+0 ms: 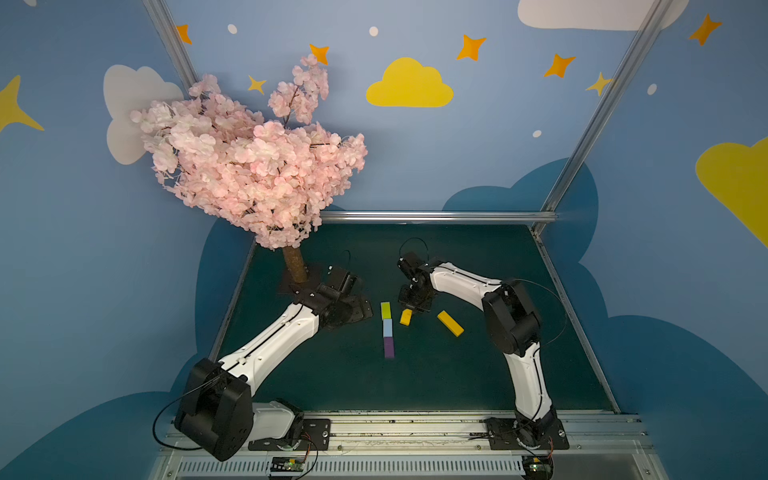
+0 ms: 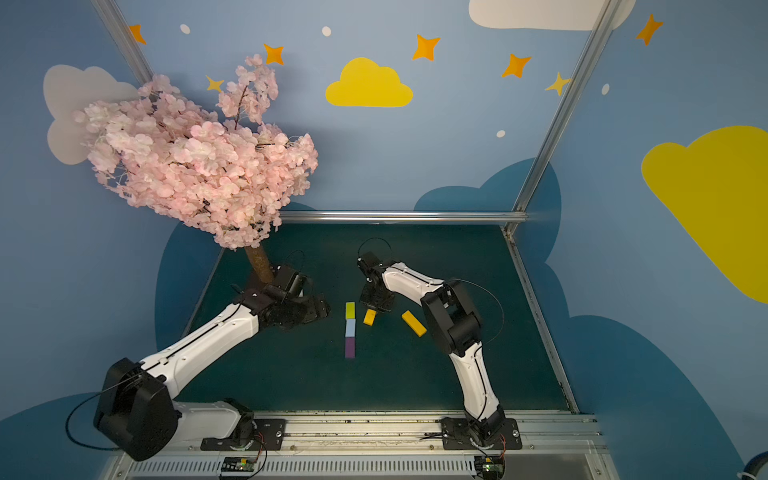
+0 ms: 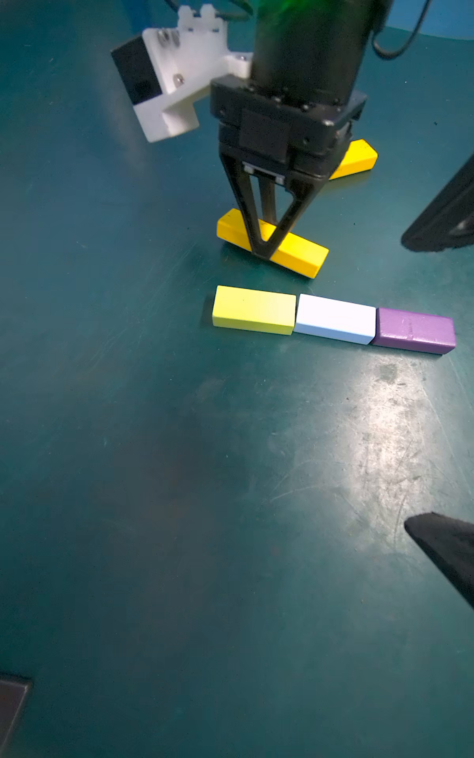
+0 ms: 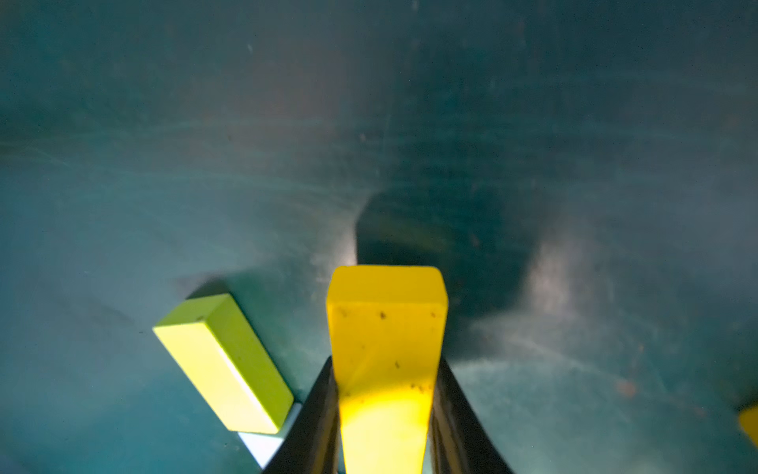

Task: Assemble the letter k with building blocks
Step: Assemble the building block at the center of the board.

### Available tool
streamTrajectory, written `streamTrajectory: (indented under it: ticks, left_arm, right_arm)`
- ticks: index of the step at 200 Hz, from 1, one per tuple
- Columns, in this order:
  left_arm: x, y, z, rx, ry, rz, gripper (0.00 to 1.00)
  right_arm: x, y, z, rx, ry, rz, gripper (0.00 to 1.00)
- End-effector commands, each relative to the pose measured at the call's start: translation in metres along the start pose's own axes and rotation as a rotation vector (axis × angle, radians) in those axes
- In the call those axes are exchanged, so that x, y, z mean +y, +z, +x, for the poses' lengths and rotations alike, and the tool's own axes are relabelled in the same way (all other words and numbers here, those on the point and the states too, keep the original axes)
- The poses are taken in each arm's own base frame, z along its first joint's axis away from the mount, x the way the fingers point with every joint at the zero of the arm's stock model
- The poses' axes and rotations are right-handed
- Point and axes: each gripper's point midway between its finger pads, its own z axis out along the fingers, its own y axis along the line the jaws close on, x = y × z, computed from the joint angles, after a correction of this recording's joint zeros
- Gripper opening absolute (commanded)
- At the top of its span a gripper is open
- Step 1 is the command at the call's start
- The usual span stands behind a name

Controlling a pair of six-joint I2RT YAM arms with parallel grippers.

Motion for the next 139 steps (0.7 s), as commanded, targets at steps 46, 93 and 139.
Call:
streamTrajectory:
  ticks: [46,93,139]
  left_arm:
    - [-0.004,-0.006,-0.002,-0.007,0.008,0.020,1.00]
    - [-0.004,-0.009,-0.002,-0.012,0.010,0.029,1.00]
    - [-0.004,-0.010,-0.001,-0.015,0.015,0.031,1.00]
  right_arm:
    - [-0.010,-0.045,-0.007,-0.261,0.202,0.131,0.00]
    - [-0.009,-0.030,-0.003,-0.242,0.359,0.084,0.00]
    - [0.004,-0.015,-0.005,-0.214,0.412,-0.008,0.00]
